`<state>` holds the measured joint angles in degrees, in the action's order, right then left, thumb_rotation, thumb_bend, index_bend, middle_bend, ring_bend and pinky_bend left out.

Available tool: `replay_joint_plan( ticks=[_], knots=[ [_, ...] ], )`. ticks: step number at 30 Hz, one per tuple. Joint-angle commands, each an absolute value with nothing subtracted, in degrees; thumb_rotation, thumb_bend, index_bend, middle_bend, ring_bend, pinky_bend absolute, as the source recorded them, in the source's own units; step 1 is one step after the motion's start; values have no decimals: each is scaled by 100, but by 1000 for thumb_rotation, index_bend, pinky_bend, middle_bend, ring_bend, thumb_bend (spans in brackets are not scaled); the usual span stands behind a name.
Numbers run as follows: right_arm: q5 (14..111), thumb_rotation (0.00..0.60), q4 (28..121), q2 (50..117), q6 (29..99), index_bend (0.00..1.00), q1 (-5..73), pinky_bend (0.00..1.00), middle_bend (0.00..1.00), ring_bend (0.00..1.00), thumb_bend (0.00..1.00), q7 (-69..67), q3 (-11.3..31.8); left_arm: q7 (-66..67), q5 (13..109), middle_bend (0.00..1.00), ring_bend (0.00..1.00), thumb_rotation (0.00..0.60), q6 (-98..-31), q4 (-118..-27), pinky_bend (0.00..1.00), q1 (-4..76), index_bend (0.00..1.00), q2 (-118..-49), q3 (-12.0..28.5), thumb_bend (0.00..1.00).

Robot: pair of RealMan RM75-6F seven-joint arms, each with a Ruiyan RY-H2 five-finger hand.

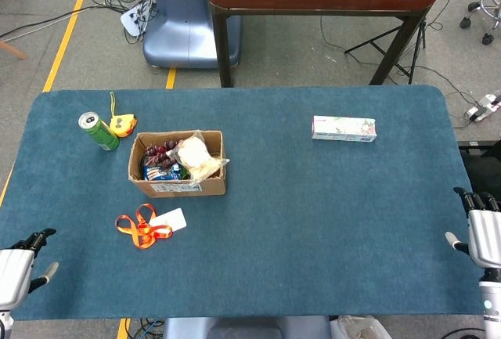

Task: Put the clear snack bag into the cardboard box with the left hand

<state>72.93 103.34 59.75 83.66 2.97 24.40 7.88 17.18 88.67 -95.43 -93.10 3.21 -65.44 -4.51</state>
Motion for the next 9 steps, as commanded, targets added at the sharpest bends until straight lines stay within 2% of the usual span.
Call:
replay_joint_plan(
  ticks=[1,9],
  knots=[
    [7274,600,10348,5943,8366,233,308,335,326,215,98,2407,792,1754,8821,474,627,600,-9451,-9359,843,343,309,-6550,-370,168],
    [7217,600,10237,6013,8347,243,370,335,332,215,97,2493,769,1754,8772,474,627,600,-9151,-9401,842,496,310,-6584,-161,168]
  ],
)
